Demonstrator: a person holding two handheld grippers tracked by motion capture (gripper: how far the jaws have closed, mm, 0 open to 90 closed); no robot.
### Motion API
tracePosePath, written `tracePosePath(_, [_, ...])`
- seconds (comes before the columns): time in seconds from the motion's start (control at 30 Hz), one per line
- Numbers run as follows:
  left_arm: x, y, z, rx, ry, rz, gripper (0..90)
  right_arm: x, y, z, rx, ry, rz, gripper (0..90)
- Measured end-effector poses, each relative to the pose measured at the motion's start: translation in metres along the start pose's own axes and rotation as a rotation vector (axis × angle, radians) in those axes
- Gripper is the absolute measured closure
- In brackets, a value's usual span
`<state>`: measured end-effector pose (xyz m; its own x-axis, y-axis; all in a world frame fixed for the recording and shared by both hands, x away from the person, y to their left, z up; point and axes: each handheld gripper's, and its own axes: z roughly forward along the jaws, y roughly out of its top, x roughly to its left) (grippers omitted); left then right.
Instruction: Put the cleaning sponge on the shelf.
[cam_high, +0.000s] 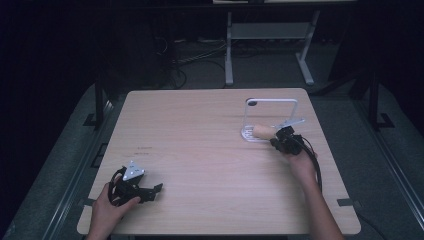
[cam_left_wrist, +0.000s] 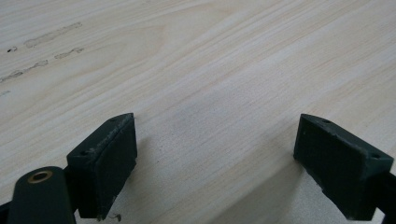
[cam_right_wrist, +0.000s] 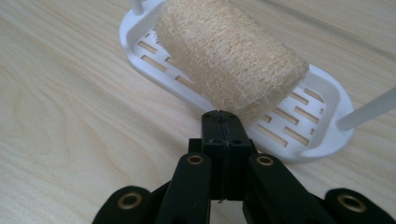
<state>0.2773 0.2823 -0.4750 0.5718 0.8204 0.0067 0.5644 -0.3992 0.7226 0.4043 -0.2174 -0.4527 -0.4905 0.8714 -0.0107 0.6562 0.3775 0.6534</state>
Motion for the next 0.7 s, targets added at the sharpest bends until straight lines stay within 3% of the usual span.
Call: tracePosePath(0.7, [0.0,0.0,0.0,0.0,0.0,0.0,12.8,-0.013,-0.002,0.003,-0.026,-0.052,0.05,89.6])
